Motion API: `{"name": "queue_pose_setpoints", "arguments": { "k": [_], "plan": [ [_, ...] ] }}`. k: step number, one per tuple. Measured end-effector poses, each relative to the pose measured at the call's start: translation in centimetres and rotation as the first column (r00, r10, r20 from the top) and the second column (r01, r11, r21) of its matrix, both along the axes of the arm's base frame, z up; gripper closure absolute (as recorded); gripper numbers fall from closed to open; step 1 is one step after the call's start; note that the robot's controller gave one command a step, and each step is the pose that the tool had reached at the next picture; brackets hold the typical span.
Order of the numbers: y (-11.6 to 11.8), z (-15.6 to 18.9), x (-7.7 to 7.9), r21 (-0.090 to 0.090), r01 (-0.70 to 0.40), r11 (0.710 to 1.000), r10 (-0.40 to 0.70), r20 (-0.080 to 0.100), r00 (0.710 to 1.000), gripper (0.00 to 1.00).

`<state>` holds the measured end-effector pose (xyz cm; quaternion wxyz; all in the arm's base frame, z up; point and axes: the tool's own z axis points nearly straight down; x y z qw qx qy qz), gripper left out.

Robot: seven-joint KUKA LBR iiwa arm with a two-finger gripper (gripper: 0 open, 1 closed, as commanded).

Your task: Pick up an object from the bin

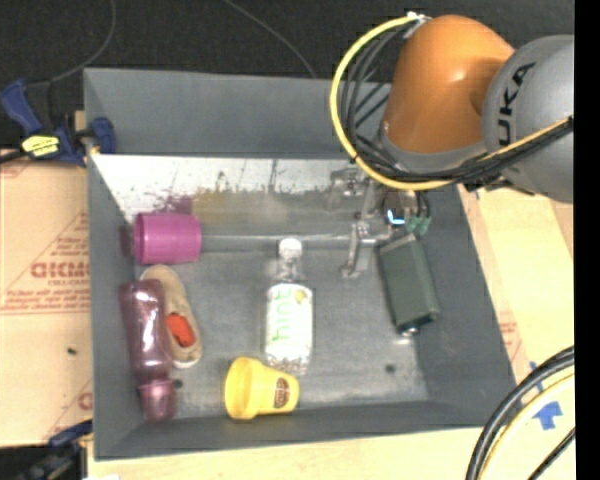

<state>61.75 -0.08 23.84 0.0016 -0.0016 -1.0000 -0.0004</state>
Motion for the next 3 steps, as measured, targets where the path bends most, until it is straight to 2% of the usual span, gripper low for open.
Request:
{"name": "queue_pose_setpoints", "arguments": {
  "k": [1, 2, 3],
  "plan": [
    [0.0, 0.5, 0.1, 0.000, 0.000, 1.000, 0.000, 0.008, 1.000, 0.00],
    [8.5, -8.5, -1.0, 0.000, -0.040, 0.999, 0.040, 0.005, 0.999, 0.00],
    [7.1, -7.9, -1.6, 0.001, 0.042, 0.999, -0.042, 0.008, 0.999, 0.00]
  ]
}}
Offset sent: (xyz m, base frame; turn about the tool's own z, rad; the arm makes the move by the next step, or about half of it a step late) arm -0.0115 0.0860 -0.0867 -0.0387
